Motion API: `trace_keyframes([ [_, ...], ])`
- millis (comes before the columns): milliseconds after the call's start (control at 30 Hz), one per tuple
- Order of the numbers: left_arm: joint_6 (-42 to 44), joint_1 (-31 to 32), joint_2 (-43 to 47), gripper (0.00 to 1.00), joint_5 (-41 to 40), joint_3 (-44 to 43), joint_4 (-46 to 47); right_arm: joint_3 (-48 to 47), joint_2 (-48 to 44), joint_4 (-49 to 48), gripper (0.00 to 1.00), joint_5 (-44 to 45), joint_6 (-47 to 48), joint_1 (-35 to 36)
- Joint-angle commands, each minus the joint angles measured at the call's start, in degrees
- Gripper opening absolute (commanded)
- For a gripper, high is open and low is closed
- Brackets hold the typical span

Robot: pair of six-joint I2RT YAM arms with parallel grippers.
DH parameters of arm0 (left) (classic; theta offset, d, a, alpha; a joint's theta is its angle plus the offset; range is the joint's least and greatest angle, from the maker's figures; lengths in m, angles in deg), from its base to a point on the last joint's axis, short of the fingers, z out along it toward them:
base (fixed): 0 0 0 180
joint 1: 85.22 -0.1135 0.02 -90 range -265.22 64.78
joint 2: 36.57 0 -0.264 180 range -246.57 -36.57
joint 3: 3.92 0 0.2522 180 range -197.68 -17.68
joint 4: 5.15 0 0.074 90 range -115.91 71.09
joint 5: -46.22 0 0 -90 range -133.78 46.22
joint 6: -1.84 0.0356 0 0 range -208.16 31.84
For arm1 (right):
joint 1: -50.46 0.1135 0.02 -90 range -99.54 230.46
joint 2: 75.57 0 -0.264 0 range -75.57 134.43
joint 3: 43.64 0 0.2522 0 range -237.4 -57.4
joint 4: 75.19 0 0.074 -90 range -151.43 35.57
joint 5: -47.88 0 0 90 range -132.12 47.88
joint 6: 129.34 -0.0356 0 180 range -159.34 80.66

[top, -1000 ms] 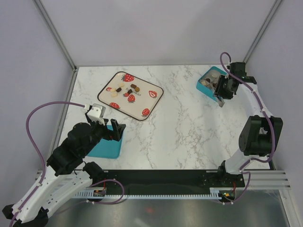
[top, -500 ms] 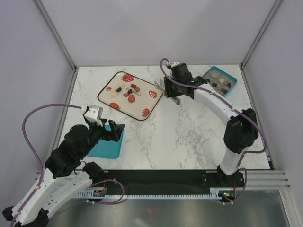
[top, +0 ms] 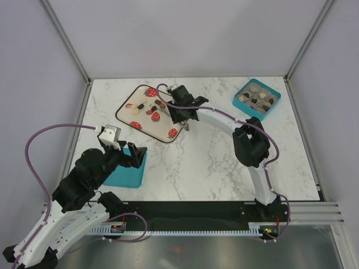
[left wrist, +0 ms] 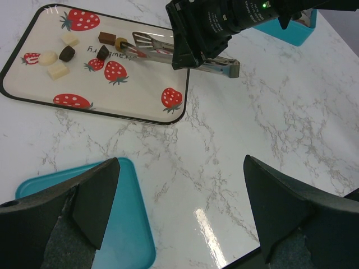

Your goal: Pack the chocolate

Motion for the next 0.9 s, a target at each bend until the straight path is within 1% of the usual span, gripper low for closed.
trace_keyframes([
  [0, 2.26, 0.16, 0.58, 1.00, -1.73, 0.43, 2.37, -4.51, 1.95, -2.01, 0.51, 1.23, 0.56, 0.25],
  [333, 2.26, 0.24, 0.67, 1.00, -1.91, 0.43, 2.46, -9.87, 6.35, -0.87, 0.52, 0.96, 0.21, 0.51],
  [467, 2.26, 0.16, 0.76, 1.00, -2.08, 0.43, 2.37, -10.40, 6.27, -0.60, 0.49, 0.61, 0.21, 0.60],
  [600, 2.26, 0.24, 0.67, 1.00, -2.08, 0.43, 2.46, -9.35, 3.91, 0.27, 0.43, 1.57, 0.12, 0.60],
  [700, 2.26, 0.24, 0.76, 1.00, -2.08, 0.43, 2.46, -6.72, 0.83, 1.24, 0.40, 2.80, -0.06, 0.60],
  [833, 2.26, 0.24, 0.85, 1.00, -1.91, 0.43, 2.46, -0.58, -4.09, 3.09, 0.38, 3.69, -0.23, 0.33],
  [867, 2.18, 0.24, 0.94, 1.00, -1.91, 0.43, 2.37, 0.83, -6.63, 3.26, 0.38, 3.60, 0.12, 0.42],
])
